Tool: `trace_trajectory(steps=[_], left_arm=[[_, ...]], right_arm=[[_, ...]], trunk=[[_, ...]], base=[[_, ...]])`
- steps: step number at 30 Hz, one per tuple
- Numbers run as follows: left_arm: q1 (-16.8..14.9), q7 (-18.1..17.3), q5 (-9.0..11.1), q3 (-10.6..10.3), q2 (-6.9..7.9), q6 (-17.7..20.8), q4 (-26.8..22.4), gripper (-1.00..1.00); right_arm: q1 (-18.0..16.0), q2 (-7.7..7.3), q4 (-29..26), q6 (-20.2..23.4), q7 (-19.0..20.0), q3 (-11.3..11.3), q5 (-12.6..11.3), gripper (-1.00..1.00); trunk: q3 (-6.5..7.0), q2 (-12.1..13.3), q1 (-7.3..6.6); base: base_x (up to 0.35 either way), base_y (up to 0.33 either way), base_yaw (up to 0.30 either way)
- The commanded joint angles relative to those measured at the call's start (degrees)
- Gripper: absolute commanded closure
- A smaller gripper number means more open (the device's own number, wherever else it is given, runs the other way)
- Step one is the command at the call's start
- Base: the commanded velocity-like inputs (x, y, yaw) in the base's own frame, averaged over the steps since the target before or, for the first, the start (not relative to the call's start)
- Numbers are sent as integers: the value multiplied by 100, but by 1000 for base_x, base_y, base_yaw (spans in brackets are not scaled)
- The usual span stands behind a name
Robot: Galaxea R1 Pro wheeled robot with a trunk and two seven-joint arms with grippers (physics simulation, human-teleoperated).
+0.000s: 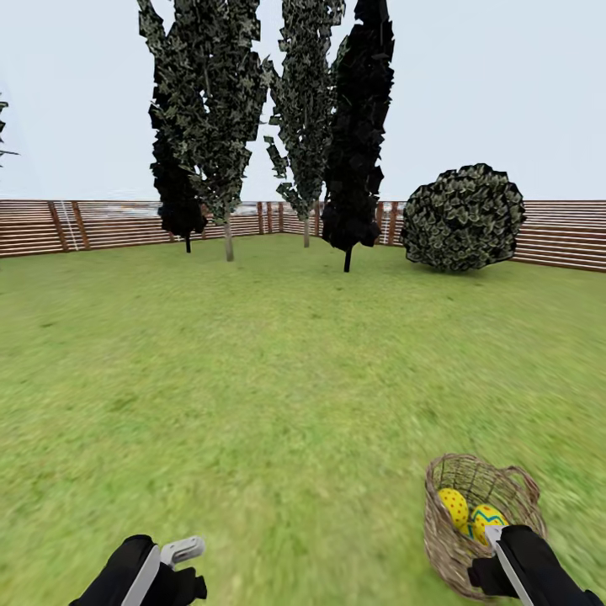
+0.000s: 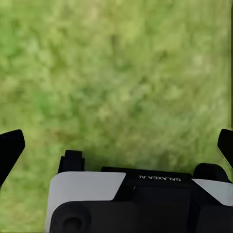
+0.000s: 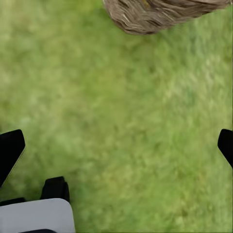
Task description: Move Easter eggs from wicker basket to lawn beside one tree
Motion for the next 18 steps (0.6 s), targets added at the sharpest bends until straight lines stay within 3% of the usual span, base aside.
trace_trajectory(steps=[1, 18], left_arm=[[-2, 4, 20, 10, -1, 24, -5, -100], [1, 4, 5, 5, -195, 20, 3, -100]], right_arm=[[-1, 0, -4, 24, 26, -5, 23, -100], [-4, 17, 29, 22, 26, 13, 23, -100]], trunk=[[-7, -3, 4], [-7, -3, 4]], base=[[349, 0, 0], [348, 0, 0]])
